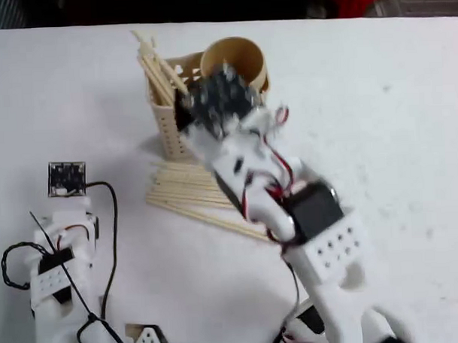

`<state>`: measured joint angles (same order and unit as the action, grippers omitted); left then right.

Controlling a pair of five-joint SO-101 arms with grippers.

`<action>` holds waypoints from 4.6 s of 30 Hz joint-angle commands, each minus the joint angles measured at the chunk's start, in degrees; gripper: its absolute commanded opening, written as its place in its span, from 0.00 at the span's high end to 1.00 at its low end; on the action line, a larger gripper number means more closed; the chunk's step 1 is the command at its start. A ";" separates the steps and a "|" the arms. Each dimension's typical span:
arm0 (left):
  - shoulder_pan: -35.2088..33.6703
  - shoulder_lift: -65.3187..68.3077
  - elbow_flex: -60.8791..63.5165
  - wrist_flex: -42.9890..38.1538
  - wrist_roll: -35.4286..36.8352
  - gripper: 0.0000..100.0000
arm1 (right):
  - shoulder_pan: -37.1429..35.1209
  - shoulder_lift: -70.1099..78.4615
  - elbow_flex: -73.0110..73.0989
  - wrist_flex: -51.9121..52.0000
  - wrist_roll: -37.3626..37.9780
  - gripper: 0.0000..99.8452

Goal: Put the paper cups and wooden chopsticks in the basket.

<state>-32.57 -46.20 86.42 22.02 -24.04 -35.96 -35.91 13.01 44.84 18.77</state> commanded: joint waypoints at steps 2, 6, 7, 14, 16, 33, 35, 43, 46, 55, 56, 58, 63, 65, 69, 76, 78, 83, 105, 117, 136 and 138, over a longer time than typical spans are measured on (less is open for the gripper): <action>0.04 -1.36 -0.35 -0.62 -0.35 0.85 | 0.66 16.75 -22.33 -7.34 -3.87 0.98; 0.04 -1.36 -0.35 -0.62 -0.35 0.85 | 0.57 28.70 -31.82 -13.93 -3.87 0.98; 0.04 -1.36 -0.35 -0.62 -0.35 0.85 | 0.66 31.08 -33.49 -14.37 -3.87 0.98; 0.04 -1.36 -0.35 -0.62 -0.35 0.85 | 3.12 37.49 -35.96 -19.30 -3.87 0.98; 0.04 -1.36 -0.35 -0.62 -0.35 0.85 | 3.03 37.76 -33.14 -21.05 -3.87 0.98; -0.04 -1.36 -0.35 -0.62 -0.35 0.85 | 3.21 21.23 11.96 -43.74 -3.87 0.98; -0.04 -1.36 -0.35 -0.62 -0.35 0.85 | 3.21 17.98 17.05 -43.65 -3.87 0.98; 0.04 -1.36 -0.35 -0.62 -0.35 0.85 | 2.77 6.55 24.62 -39.78 -3.96 0.84; 0.04 -1.36 -0.35 -0.62 -0.35 0.85 | 2.68 3.47 24.53 -31.87 -4.04 0.82; 0.04 -1.36 -0.35 -0.62 -0.35 0.85 | 0.31 -8.75 24.53 -2.86 -3.87 0.83; 0.04 -1.36 -0.35 -0.62 -0.35 0.85 | -0.84 -9.63 24.62 1.27 -3.78 0.84; 0.04 -1.36 -0.35 -0.62 -0.35 0.85 | -3.47 -9.54 24.97 7.78 -2.90 0.87; 0.04 -1.36 -0.35 -0.62 -0.35 0.85 | -7.87 -0.92 30.15 10.33 7.38 0.87; 0.04 -1.36 -0.35 -0.62 -0.35 0.85 | -8.04 4.70 31.74 7.87 9.32 0.86; 0.04 -1.36 -0.35 -0.62 -0.35 0.85 | -8.04 16.75 31.65 2.59 14.77 0.84; -0.04 -1.36 -0.35 -0.62 -0.18 0.85 | -7.87 31.60 27.52 -2.24 15.65 0.84; -0.04 -1.36 -0.35 -0.62 -0.18 0.85 | -7.87 33.27 26.64 -2.24 15.65 0.84; -0.04 -1.36 -0.35 -0.62 -0.18 0.85 | -7.87 35.03 26.46 -2.24 15.56 0.84; -0.04 -1.36 -0.35 -0.62 -0.26 0.85 | -7.78 17.36 28.31 6.02 10.73 0.98; -0.04 -1.36 -0.35 -0.62 -0.26 0.85 | -1.54 -3.82 23.21 6.55 9.49 0.98; 0.04 -1.36 -0.35 -0.62 -0.35 0.85 | 3.03 33.10 -50.02 15.78 -5.80 0.98; 0.04 -1.36 -0.35 -0.62 -0.35 0.85 | 3.30 37.93 -56.53 15.87 -6.77 0.98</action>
<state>-32.57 -46.20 86.42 22.02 -24.04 -33.32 -5.49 -28.66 60.75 14.46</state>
